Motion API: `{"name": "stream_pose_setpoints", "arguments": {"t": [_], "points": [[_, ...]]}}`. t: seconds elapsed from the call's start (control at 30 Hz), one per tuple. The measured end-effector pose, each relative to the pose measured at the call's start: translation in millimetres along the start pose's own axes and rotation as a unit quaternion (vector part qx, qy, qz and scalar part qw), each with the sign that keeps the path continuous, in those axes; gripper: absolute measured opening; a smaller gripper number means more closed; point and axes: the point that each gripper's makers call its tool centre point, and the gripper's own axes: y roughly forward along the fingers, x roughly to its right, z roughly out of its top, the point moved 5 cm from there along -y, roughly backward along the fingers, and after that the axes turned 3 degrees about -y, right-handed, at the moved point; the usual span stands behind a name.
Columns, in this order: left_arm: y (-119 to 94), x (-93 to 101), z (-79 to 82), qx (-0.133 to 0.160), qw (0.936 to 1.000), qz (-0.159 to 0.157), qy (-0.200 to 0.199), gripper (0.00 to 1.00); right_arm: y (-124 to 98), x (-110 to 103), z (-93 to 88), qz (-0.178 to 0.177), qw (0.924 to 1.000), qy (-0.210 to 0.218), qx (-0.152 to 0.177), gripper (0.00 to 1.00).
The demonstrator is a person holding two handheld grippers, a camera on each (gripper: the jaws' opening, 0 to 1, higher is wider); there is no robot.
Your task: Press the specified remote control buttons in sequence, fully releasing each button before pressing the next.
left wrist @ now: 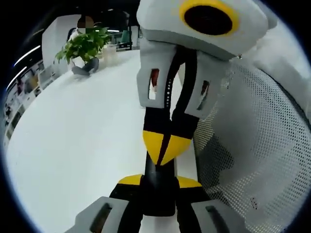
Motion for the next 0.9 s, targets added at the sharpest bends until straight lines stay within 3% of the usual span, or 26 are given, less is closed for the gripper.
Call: {"name": "stream_pose_setpoints", "arguments": {"t": [0.13,0.23,0.5,0.9], "points": [[-0.2,0.0,0.0,0.001,1.0,0.0,-0.001,0.24,2.3,-3.4,4.7,0.009,0.9999,0.004,0.014,0.0],[-0.1,0.3,0.0,0.0,1.0,0.003,0.001,0.24,5.4,-3.8,7.4,0.001,0.9997,-0.023,0.001,0.0],[1.0,1.2,1.5,-0.014,0.9998,0.007,0.01,0.24,5.4,-7.7,5.8,-0.011,0.9993,-0.035,0.0,0.0],[4.2,3.1,5.7,-0.055,0.998,0.023,0.022,0.24,3.3,-6.6,4.7,0.0,0.9999,0.004,0.011,0.0]]}}
